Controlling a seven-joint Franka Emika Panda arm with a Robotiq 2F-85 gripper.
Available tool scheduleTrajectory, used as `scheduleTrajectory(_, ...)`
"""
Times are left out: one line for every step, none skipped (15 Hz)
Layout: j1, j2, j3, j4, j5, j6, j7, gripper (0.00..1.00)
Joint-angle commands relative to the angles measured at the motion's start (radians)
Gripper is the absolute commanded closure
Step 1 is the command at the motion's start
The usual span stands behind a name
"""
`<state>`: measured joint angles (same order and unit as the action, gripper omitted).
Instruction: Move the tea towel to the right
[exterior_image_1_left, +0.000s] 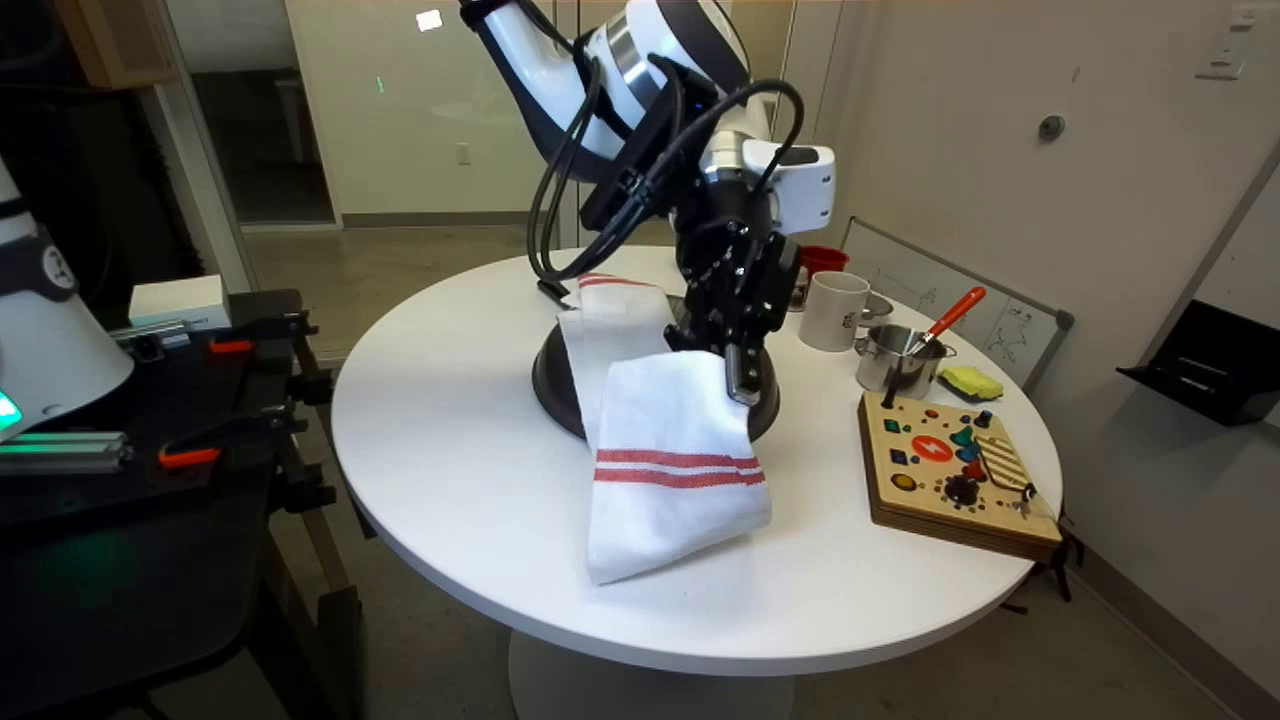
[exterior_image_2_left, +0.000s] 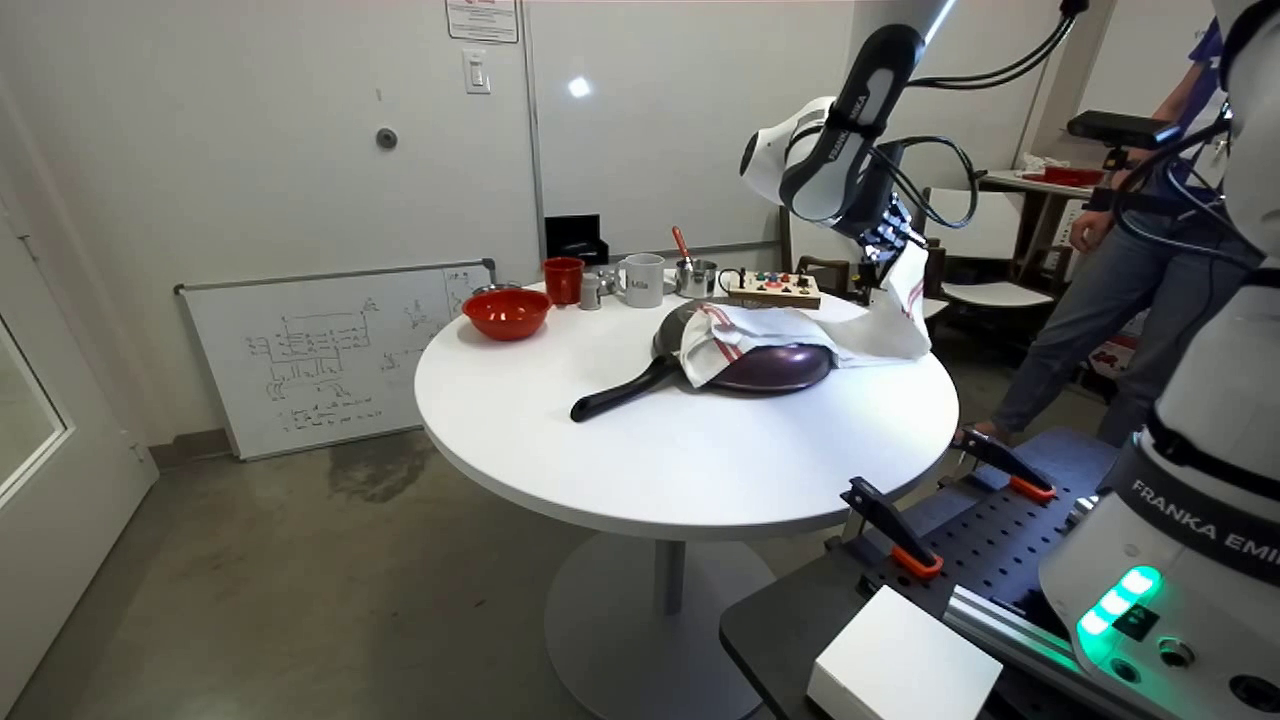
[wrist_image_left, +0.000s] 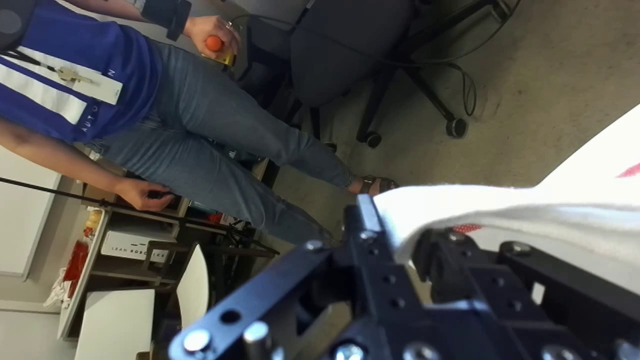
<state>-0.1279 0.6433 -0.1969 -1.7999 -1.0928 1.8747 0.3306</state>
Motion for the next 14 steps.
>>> scheduleTrajectory(-0.013,0.028,0.004,0.034,-0.001,-0.020,0.007,0.45)
scheduleTrajectory(-0.014,0.032,0.004,0.039,-0.001,-0.023,0.005,0.39)
scheduleTrajectory(-0.014,0.035,0.004,0.041,-0.001,-0.024,0.005,0.31)
scheduleTrajectory(-0.015,0.037,0.005,0.043,0.000,-0.024,0.003,0.24)
scheduleTrajectory(-0.014,0.039,0.005,0.046,0.000,-0.026,0.002,0.17)
scheduleTrajectory(-0.013,0.041,0.005,0.049,0.000,-0.028,0.000,0.08)
scheduleTrajectory(-0.013,0.042,0.006,0.052,0.000,-0.027,-0.001,0.01)
scheduleTrajectory(-0.012,0.044,0.006,0.056,0.000,-0.028,-0.001,0.00)
scheduleTrajectory(-0.011,0.047,0.006,0.060,-0.001,-0.029,-0.003,0.00)
scheduleTrajectory(-0.011,0.049,0.007,0.063,-0.001,-0.030,-0.006,0.00)
scheduleTrajectory(-0.011,0.052,0.009,0.066,0.000,-0.028,-0.008,0.00)
scheduleTrajectory(-0.010,0.055,0.008,0.068,0.000,-0.031,-0.008,0.00)
scheduleTrajectory(-0.012,0.055,0.010,0.066,0.002,-0.028,-0.012,0.00)
scheduleTrajectory(-0.009,0.058,0.008,0.066,0.002,-0.039,-0.014,0.00)
